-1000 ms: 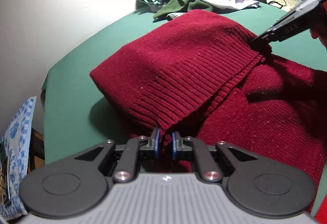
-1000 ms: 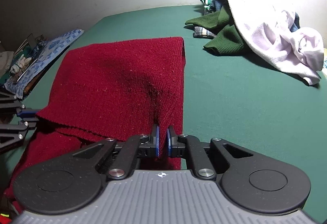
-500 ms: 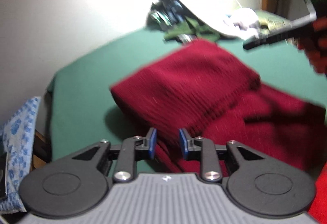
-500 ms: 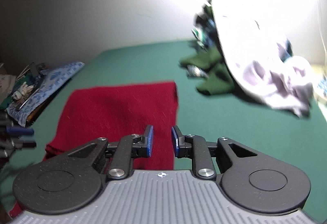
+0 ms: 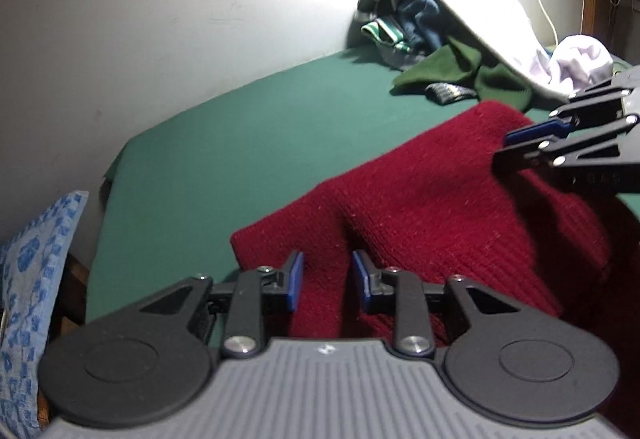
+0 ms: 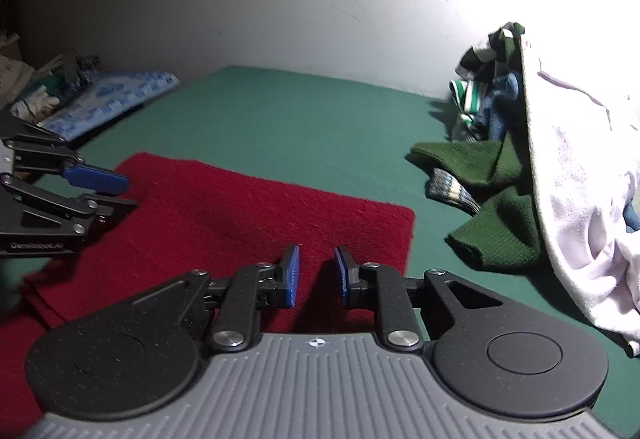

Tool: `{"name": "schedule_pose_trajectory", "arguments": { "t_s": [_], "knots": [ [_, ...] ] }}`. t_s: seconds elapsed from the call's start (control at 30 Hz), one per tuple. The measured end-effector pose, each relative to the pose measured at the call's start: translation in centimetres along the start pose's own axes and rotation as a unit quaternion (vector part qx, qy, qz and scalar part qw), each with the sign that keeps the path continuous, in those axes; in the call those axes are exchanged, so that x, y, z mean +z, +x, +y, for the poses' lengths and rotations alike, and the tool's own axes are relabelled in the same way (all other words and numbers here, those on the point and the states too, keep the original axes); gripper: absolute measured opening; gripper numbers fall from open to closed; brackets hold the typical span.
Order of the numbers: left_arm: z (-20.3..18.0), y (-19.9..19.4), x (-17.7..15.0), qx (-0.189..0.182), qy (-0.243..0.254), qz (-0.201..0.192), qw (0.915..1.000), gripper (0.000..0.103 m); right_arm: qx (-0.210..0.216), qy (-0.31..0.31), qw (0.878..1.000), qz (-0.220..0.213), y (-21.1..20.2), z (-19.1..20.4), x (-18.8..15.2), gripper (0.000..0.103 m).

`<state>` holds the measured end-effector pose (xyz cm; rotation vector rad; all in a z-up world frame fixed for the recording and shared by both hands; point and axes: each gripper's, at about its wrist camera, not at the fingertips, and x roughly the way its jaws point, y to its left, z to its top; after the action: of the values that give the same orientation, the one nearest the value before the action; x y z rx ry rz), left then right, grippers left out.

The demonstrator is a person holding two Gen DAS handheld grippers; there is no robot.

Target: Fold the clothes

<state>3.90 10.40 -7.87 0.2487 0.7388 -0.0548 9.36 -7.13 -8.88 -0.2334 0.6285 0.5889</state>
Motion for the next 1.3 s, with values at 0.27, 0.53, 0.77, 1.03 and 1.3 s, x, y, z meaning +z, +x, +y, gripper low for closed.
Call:
{"name": "schedule_pose_trajectory", "arguments": {
  "t_s": [0.27, 0.53, 0.77, 1.03, 1.3],
  "knots": [
    [0.5, -1.0, 0.0, -0.023, 0.004, -0.008, 0.9997, 0.031, 0.001, -0.009, 1.0, 0.016, 0.2, -0.6, -0.1, 0.018],
    [1.3, 0.0, 2.5, -0.048, -0.014, -0.035, 0.9981, 0.042, 0.006, 0.021, 0.999, -0.034, 1.1, -1.4, 3.3, 0.02],
    [0.7, 3.0, 2.3, -0.061, -0.023, -0.021, 0.9977, 0.039, -0.017, 0.004, 1.0, -0.013, 4.5, -2.7, 2.5, 0.02],
    [0.0, 2.4, 2.2, -0.053, 0.002, -0.028, 0.9982, 0.045, -0.023, -0.003, 1.0, -0.014, 4.6, -3.5, 2.4, 0.02],
    [0.5, -3.1, 0.0, -0.054, -0.008, -0.041, 0.9977, 0.041, 0.042, 0.024, 0.999, -0.014, -1.7, -1.5, 0.2, 0.021]
  ]
}}
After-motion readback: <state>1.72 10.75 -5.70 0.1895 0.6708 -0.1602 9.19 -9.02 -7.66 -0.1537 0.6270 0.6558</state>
